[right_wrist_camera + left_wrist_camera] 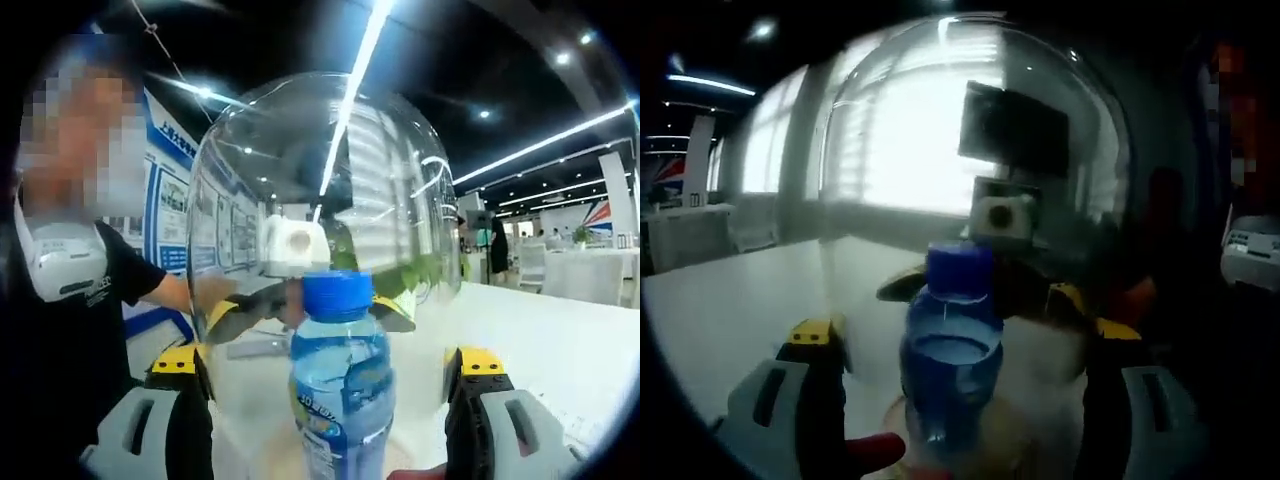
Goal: Open the cover put in the Mizone put the cover back on
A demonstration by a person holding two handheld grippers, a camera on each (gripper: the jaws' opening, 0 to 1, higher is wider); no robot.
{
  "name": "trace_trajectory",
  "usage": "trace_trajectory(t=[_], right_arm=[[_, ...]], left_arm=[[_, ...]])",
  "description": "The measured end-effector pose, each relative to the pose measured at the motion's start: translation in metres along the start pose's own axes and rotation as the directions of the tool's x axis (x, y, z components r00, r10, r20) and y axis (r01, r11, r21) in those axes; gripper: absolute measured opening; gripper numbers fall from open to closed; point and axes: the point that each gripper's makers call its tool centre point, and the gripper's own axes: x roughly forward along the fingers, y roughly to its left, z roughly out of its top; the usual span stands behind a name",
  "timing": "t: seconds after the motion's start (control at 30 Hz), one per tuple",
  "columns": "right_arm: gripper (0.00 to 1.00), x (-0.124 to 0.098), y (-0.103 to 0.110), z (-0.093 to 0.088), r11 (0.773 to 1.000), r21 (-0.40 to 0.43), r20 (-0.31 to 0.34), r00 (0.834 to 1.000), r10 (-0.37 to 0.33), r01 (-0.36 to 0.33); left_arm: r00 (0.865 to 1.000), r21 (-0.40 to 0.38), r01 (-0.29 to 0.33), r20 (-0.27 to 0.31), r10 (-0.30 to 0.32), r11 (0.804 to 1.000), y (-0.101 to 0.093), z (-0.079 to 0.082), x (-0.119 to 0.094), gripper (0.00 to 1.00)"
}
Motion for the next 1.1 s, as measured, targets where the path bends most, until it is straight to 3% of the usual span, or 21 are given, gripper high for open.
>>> trace_trajectory(t=[0.63,0.9,1.1], right_arm=[[0.9,0.001,-0.005,-0.04,1.0,-0.008,-0.058,0.998,-0.003,0.002],[0.9,-0.001,-0.003,-0.045,1.0,-0.001,-0.023,1.0,-0.006,0.006],[0.9,-0.007,-0.001,-0.05,1.0,-0.022,-0.019,1.0,-0.006,0.005]], left_arm=[[0.999,-0.005,0.004,-0.045,-0.004,1.0,0.007,-0.041,0.004,0.84],[0.999,-0.01,0.004,-0.039,-0.005,1.0,0.007,-0.043,0.005,0.85],[0.999,0.031,0.004,-0.05,-0.002,1.0,0.002,-0.046,0.012,0.85]])
